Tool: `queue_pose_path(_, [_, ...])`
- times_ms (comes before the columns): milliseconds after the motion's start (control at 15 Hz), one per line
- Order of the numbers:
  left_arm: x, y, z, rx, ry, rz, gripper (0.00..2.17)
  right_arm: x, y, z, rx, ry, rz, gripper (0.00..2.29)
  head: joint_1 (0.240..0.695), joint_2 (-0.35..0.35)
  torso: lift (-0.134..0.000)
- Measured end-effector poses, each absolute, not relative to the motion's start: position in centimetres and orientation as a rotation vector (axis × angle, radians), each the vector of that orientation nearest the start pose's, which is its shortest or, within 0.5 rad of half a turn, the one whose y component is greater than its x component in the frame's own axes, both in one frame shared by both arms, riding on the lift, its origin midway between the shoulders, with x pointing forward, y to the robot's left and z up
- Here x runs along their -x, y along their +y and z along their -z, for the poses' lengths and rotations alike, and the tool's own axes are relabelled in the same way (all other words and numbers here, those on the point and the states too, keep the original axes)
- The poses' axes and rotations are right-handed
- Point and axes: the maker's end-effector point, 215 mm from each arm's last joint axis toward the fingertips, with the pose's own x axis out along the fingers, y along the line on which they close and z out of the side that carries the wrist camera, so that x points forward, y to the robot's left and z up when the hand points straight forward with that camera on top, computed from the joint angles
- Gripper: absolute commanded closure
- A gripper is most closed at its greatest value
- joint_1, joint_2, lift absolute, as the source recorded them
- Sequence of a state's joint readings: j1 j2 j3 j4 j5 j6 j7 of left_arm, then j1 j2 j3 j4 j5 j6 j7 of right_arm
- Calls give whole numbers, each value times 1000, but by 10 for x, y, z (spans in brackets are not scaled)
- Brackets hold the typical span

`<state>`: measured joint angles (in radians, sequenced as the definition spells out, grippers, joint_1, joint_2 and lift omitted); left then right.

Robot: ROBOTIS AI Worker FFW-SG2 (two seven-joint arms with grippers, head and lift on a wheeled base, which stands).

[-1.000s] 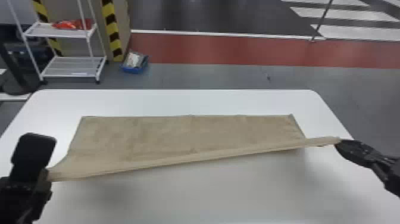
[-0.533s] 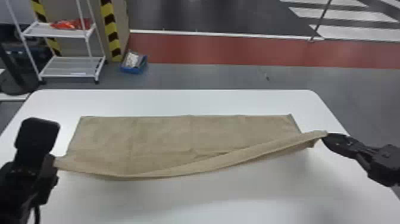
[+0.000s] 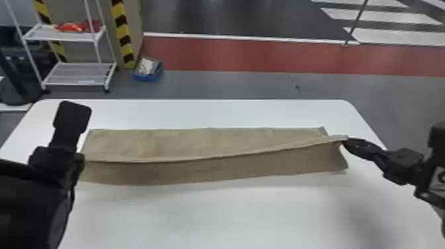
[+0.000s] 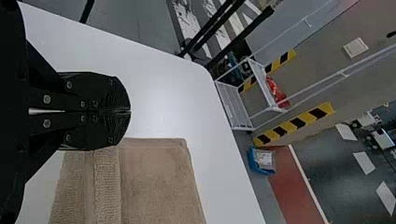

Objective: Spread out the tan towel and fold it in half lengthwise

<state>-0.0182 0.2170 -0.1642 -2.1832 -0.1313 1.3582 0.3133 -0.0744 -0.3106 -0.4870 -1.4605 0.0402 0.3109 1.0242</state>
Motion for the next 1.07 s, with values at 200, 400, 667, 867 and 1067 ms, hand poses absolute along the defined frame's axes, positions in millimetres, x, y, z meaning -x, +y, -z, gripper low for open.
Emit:
queue_pose_path(200, [-522,339,359,-457,656,-351,1905,-556,-416,372,56,323,-473,1477,695,-81,-128])
queue_pose_path(400, [-544,342,352,-459,631,-361,1905,-580,-408,366,61,324,-480,1477,695,-66,-128])
queue_pose_path(667, [-562,343,349,-477,633,-367,1899,-599,-402,375,70,339,-474,1477,695,-56,-128])
queue_pose_path(867, [-566,355,362,-524,667,-410,1811,-606,-399,386,85,352,-468,1477,695,-43,-128])
queue_pose_path(1067, [-575,354,368,-531,658,-405,1811,-609,-398,395,90,371,-465,1477,695,-40,-128])
